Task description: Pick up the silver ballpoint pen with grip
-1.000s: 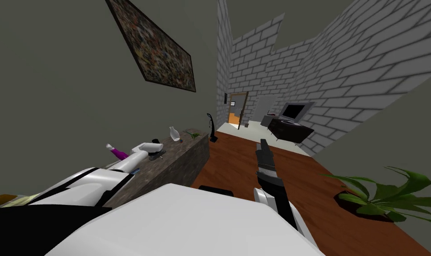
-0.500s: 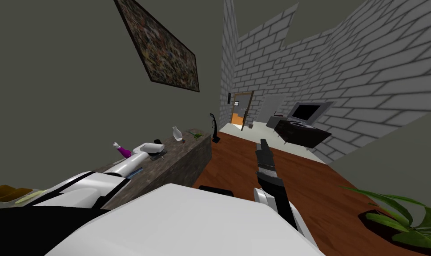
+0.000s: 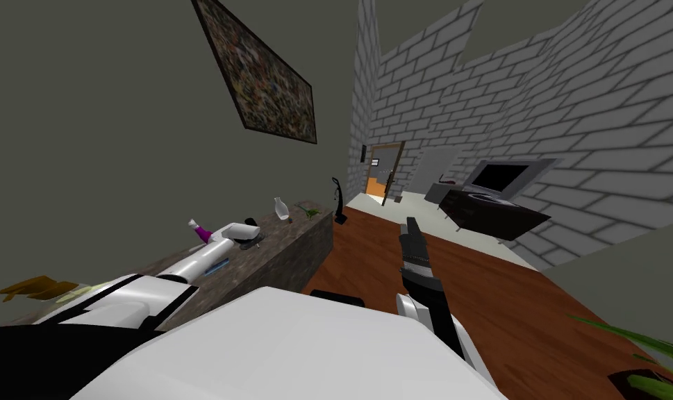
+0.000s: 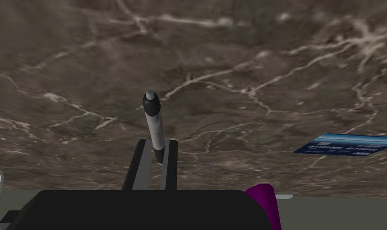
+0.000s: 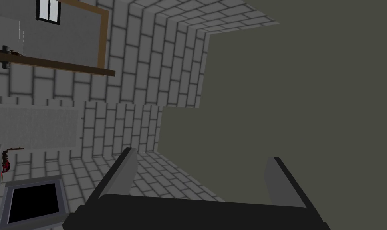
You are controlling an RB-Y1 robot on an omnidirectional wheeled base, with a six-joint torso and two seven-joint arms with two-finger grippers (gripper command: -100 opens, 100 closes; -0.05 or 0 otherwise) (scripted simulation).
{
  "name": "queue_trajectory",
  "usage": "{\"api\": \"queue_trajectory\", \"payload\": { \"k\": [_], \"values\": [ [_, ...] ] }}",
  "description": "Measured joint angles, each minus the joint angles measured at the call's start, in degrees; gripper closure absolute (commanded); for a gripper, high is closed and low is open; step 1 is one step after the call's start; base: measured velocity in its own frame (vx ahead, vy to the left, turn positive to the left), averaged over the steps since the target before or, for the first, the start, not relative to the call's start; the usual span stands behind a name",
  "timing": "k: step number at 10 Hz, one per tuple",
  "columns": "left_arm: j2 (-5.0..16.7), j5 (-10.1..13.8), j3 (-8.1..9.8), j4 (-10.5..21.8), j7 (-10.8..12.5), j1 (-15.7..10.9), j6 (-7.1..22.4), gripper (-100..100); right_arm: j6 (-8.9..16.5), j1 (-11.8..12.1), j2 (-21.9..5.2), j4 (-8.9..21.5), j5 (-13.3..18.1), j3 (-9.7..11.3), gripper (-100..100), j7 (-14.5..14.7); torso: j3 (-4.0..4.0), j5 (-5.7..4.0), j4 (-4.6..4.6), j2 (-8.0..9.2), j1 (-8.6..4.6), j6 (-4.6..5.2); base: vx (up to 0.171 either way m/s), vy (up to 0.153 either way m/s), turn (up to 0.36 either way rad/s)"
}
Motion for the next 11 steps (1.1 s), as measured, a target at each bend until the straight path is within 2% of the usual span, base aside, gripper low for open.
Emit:
{"api": "queue_trajectory", "payload": {
  "k": [2, 3, 4, 6, 7, 8, 9, 11],
  "values": [
    [0.1, 0.1, -0.08, -2.7, 0.0, 0.6, 0.5, 100, 0.0, 0.0, 0.0, 0.0, 0.0, 0.0, 0, 0.0, 0.08, -0.05, 0.09, 0.11, -0.13, 0.3, 0.014, 0.008, -0.043],
    [0.0, -0.1, -0.1, -4.6, 0.3, 0.7, 0.6, 100, 0.0, 0.0, 0.0, 0.0, 0.0, 0.0, 0, 0.0, 0.14, -0.05, 0.1, 0.21, -0.16, 0.27, 0.103, 0.023, 0.309],
    [-0.4, -0.6, -0.67, -6.1, 1.2, 1.5, 1.7, 100, 0.0, 0.0, 0.0, 0.0, 0.0, 0.0, 0, 0.0, 0.04, -0.02, 0.0, 0.08, -0.03, -0.07, 0.144, 0.017, 0.345],
    [-0.2, -0.7, -0.69, -10.7, 2.3, 4.3, 3.7, 100, 0.0, 0.0, 0.0, 0.0, 0.0, 0.0, 0, 0.0, 0.02, -0.02, 0.05, 0.02, -0.07, 0.25, 0.047, 0.0, 0.0],
    [-0.3, -0.8, -0.84, -12.2, 2.2, 4.0, 3.5, 100, 0.0, 0.0, 0.0, 0.0, 0.0, 0.0, 0, 0.0, 0.09, -0.04, 0.09, 0.12, -0.17, 0.34, -0.003, -0.003, -0.046],
    [-0.3, -0.7, -0.73, -13.9, 2.1, 4.1, 3.4, 100, 0.0, 0.0, 0.0, 0.0, 0.0, 0.0, 0, 0.0, 0.15, -0.07, 0.1, 0.23, -0.2, 0.26, 0.123, 0.023, 0.302],
    [-0.4, -0.9, -0.89, -16.6, 3.0, 5.9, 4.5, 100, 0.0, 0.0, 0.0, 0.0, 0.0, 0.0, 0, 0.0, 0.03, -0.03, 0.0, 0.05, -0.05, -0.07, 0.15, 0.003, 0.344],
    [-0.8, -1.5, -1.53, -19.8, 3.7, 7.5, 5.4, 100, 0.0, 0.0, 0.0, 0.0, 0.0, 0.0, 0, 0.0, 0.01, -0.01, 0.03, 0.02, -0.13, 0.26, 0.036, -0.01, 0.017]
  ]
}}
